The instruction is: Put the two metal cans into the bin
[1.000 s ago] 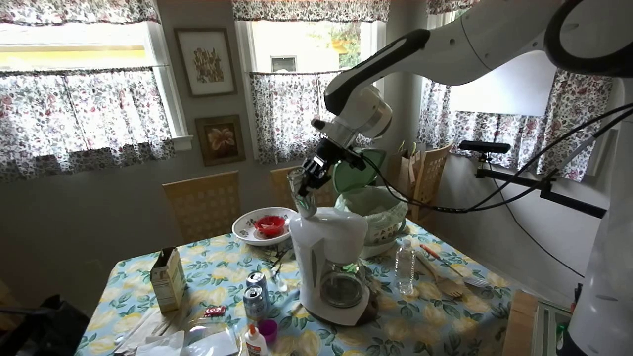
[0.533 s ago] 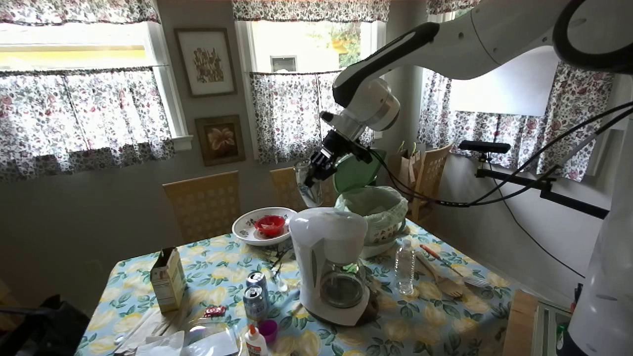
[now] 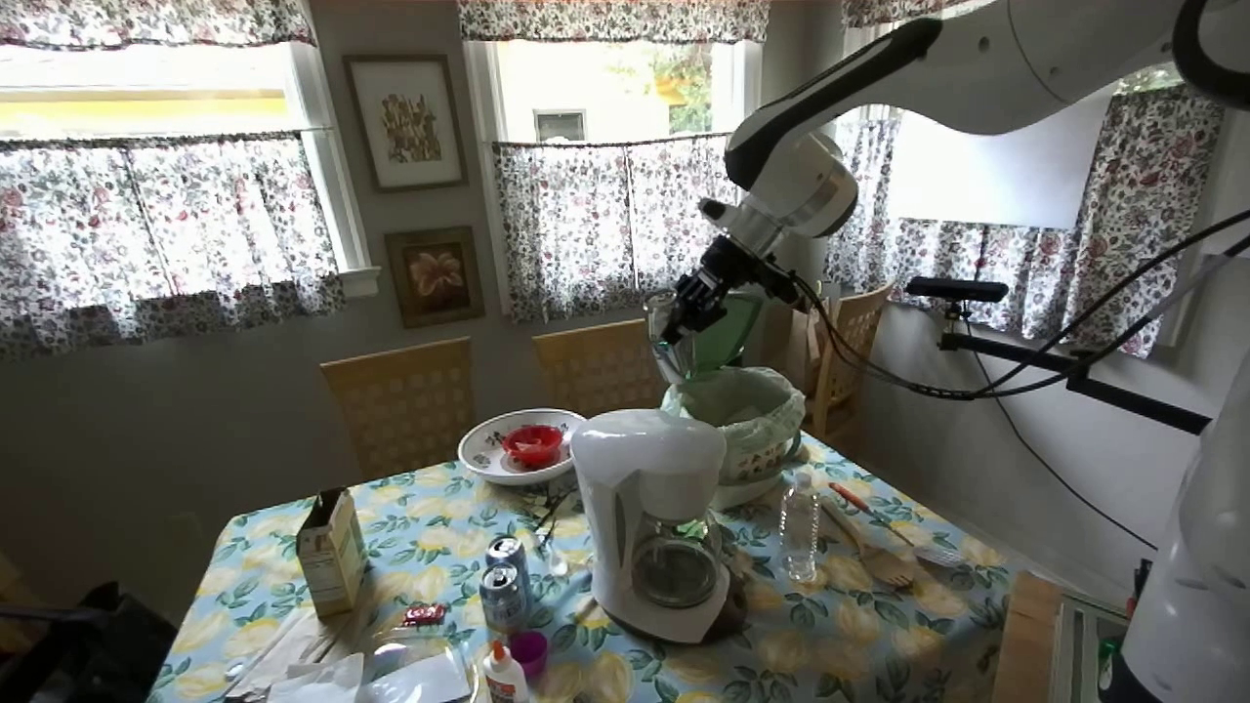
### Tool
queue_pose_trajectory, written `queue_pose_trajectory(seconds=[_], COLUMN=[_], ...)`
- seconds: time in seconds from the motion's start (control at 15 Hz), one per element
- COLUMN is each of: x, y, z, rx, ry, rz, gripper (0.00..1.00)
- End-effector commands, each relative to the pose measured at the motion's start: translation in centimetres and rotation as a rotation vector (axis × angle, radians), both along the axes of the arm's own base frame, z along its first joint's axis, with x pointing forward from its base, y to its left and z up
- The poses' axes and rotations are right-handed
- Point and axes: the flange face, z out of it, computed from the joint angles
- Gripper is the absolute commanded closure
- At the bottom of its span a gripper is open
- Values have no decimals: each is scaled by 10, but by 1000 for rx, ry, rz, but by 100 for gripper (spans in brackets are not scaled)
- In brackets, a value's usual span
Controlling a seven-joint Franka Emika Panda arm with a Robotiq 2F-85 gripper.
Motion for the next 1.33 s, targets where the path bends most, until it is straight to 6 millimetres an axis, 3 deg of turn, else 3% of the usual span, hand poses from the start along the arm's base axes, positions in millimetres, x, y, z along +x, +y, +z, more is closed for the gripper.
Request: queue_pose_trajectory(seconds=[0.0, 0.4, 1.27], x=[-40, -68, -53], y=[-28, -75, -124], z=[-3, -19, -56], rx=[-44, -166, -393], ry=[12, 21, 15], rz=[-44, -148, -263], gripper=[90, 93, 94])
